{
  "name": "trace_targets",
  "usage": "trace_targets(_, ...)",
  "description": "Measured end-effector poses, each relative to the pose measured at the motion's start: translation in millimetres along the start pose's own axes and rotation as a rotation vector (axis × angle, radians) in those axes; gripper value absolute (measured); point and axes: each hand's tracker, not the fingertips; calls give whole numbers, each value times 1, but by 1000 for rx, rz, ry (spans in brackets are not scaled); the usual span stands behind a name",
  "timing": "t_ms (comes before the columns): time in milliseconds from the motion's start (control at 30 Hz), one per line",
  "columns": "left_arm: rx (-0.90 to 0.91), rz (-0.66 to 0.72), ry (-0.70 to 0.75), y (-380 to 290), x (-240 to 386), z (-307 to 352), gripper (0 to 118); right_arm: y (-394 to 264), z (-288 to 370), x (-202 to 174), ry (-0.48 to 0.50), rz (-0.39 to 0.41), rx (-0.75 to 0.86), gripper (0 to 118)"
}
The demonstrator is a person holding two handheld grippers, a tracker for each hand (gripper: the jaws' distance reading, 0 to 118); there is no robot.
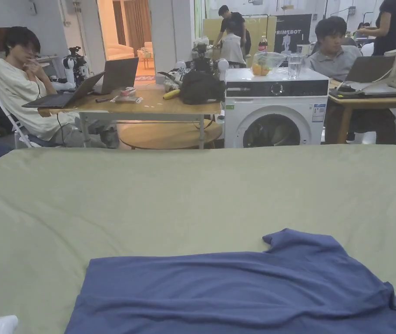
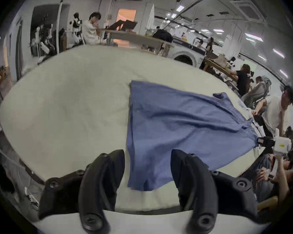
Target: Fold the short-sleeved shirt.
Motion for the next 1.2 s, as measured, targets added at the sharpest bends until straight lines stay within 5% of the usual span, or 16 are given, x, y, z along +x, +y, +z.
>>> trace_targets(133,209,-108,13,22,40,27,56,26,29,-15,47,103,168,62)
trace_targets(233,331,-140,-26,43,63,30,56,54,34,-44,89,94,252,60)
trace_targets(300,396,-132,-60,54,81,25,52,67,30,-66,162,60,286,37)
trace_targets(367,378,-132,-52,61,97,15,27,75,24,-88,182,65,299,9)
trace_targets(400,384,-151,-61,61,103,10,0,76,21,-97,181,67,296,0)
trace_targets(700,275,-202,-65,64,111,-16,2,72,-11,-138,238,77,198,0)
trace_targets(800,177,-135,5,95,85,-40,49,72,-14,-133,256,68,186,0)
trace_targets(900,36,-49,-75,131,50,-85,49,73,-17,-124,275,52,170,0)
trace_targets(1133,-195,50,80,171,0,-216,49,69,-22,-81,249,6,123,0)
trace_targets(1200,-235,70,125,171,-8,-237,37,66,-22,-71,213,17,110,0)
